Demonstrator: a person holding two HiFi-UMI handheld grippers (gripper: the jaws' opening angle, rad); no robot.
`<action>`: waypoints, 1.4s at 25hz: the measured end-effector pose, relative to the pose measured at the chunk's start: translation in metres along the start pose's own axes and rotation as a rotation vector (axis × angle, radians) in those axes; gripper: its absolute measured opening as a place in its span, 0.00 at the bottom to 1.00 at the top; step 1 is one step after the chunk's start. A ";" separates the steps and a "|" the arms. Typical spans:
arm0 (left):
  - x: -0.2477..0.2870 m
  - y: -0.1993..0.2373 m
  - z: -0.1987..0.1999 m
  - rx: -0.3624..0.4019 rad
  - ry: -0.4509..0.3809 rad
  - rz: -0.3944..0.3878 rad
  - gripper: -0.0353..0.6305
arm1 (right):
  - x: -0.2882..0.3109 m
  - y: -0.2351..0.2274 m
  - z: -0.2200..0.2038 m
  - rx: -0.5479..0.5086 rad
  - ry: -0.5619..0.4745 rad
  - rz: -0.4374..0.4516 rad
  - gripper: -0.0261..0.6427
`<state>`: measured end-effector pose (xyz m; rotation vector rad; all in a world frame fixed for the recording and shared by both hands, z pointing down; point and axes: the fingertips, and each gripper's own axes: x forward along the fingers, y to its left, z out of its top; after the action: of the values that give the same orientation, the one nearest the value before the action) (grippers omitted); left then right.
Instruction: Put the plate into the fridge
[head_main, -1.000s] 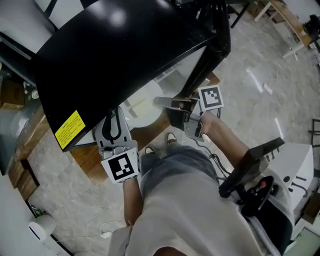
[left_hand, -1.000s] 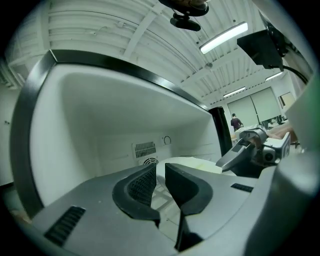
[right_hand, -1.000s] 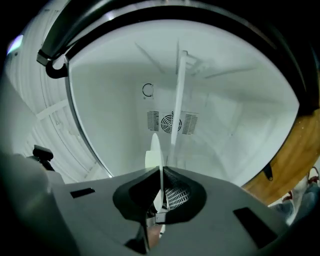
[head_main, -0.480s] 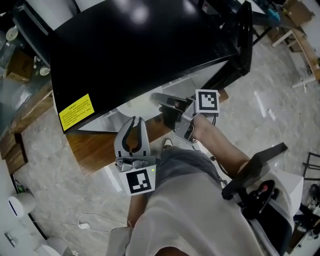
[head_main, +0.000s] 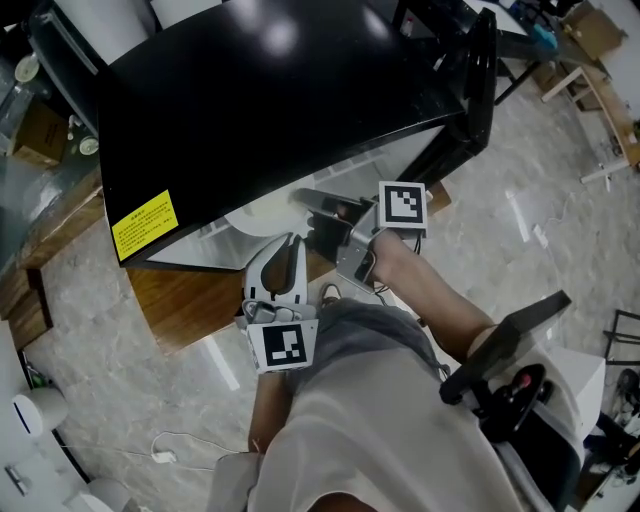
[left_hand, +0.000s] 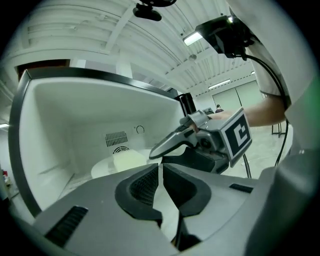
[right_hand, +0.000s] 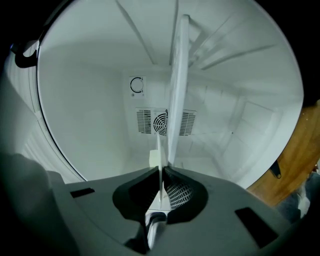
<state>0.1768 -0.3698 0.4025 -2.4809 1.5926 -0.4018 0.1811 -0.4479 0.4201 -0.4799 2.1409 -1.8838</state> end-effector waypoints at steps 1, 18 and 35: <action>0.002 0.001 -0.003 -0.006 0.006 -0.001 0.12 | -0.001 0.000 0.001 0.007 -0.007 0.003 0.08; 0.051 0.020 -0.010 -0.058 0.029 0.063 0.11 | -0.025 0.032 -0.012 -0.510 0.030 0.049 0.19; 0.031 0.076 -0.017 -0.119 0.056 0.246 0.09 | 0.012 0.025 -0.011 -1.343 -0.011 -0.285 0.07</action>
<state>0.1177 -0.4298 0.4016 -2.3327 1.9690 -0.3528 0.1636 -0.4400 0.3970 -1.0135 3.1507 -0.1995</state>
